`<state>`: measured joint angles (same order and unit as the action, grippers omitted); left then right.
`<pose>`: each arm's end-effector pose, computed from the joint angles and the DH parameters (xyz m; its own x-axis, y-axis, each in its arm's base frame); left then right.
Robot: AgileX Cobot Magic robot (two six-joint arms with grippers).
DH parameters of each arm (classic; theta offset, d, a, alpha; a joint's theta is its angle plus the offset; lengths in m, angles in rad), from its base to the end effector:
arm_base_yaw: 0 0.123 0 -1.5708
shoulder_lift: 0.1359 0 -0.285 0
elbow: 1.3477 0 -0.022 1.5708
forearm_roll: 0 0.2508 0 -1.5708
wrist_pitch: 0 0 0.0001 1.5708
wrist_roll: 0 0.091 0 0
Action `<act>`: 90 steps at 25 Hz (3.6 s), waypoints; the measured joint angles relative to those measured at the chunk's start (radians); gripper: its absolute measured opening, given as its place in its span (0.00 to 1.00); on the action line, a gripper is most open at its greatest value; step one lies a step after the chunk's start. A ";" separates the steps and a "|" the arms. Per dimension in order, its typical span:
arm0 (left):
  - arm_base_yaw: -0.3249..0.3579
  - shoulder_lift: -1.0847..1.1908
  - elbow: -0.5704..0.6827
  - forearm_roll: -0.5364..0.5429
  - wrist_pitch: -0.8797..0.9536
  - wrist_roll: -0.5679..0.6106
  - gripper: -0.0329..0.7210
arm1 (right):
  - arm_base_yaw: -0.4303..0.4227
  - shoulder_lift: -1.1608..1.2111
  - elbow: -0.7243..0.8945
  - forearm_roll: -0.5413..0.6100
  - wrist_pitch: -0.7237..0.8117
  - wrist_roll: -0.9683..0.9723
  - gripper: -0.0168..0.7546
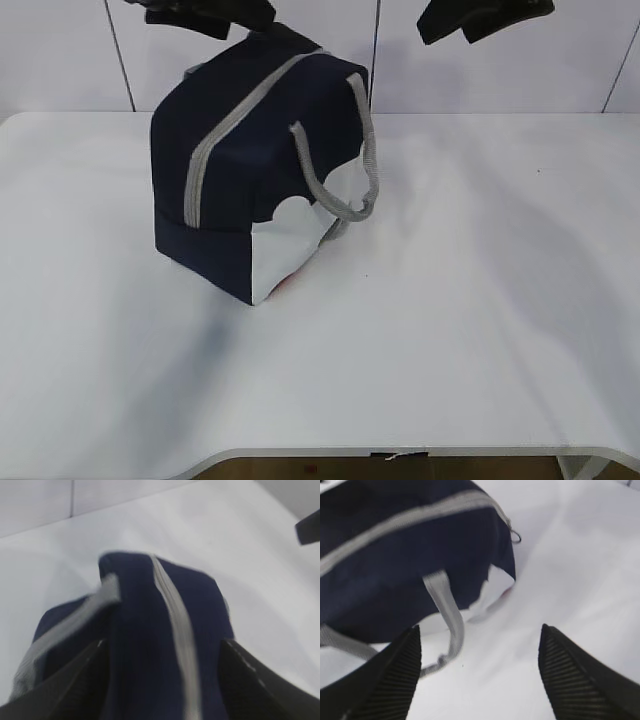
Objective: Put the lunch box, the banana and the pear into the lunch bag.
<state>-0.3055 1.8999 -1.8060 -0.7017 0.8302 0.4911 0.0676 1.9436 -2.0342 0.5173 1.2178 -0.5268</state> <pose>0.4063 -0.1736 0.3463 -0.6327 0.1745 -0.7545 0.5942 0.7342 -0.3285 0.4219 0.0709 0.3704 -0.6873 -0.3364 -0.6438 -0.5686 0.8007 0.1886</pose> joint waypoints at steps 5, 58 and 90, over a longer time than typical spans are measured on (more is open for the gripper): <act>0.000 -0.112 0.000 0.272 0.180 -0.198 0.69 | 0.002 -0.006 -0.021 -0.082 0.025 0.172 0.77; 0.000 -1.617 1.192 0.585 0.320 -0.411 0.60 | 0.209 -1.768 1.398 -0.540 -0.017 0.490 0.77; 0.116 -1.751 1.284 0.593 0.277 -0.415 0.59 | 0.125 -1.868 1.546 -0.567 -0.065 0.508 0.77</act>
<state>-0.1891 0.1490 -0.5224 -0.1084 1.1075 0.0761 0.1924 0.0758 -0.4880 -0.0496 1.1529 -0.0183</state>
